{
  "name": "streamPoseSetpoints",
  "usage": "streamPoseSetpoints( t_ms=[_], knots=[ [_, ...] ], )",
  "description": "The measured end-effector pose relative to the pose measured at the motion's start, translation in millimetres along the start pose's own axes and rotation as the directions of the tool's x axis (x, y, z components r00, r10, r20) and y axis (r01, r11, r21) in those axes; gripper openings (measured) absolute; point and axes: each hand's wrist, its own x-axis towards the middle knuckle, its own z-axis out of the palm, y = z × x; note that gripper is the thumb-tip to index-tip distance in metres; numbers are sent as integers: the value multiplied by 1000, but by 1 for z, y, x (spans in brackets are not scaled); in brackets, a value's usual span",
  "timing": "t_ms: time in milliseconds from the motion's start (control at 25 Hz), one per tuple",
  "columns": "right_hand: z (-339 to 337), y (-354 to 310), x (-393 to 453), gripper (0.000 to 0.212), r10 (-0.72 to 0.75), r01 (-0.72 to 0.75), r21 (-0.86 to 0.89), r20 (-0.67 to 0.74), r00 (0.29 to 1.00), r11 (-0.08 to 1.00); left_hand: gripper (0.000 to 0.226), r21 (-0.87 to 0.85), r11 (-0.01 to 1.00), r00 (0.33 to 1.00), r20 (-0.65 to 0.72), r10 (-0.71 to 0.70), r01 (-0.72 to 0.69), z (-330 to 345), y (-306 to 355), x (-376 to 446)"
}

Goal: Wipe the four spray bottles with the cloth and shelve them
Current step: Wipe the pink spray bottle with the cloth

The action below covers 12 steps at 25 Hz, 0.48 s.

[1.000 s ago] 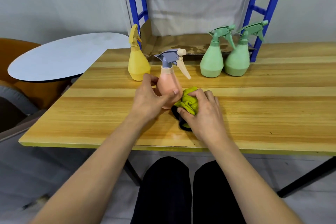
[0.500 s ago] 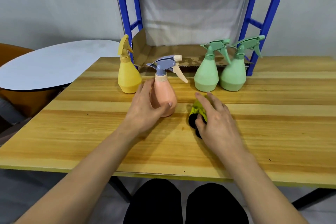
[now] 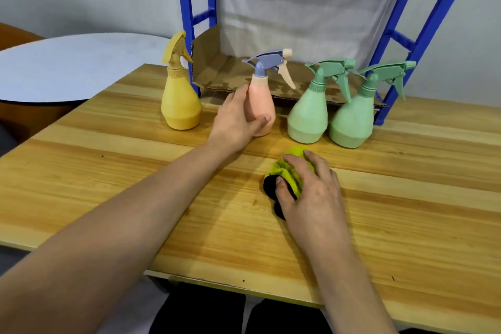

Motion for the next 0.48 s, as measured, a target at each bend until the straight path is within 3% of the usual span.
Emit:
streamPoseSetpoints(
  t_ms=[200, 360, 480],
  knots=[
    [3, -3, 5, 45, 4, -4, -47, 13, 1000, 999, 80, -27, 1000, 1000, 24, 0, 1, -14, -14, -17],
    [21, -21, 20, 44, 12, -9, -143, 19, 1000, 990, 47, 83, 980, 950, -246, 194, -179, -47, -26, -33],
    [34, -27, 20, 47, 19, -28, -145, -62, 998, 989, 38, 204, 953, 828, -476, 295, -223, -83, -18, -22]
  ],
)
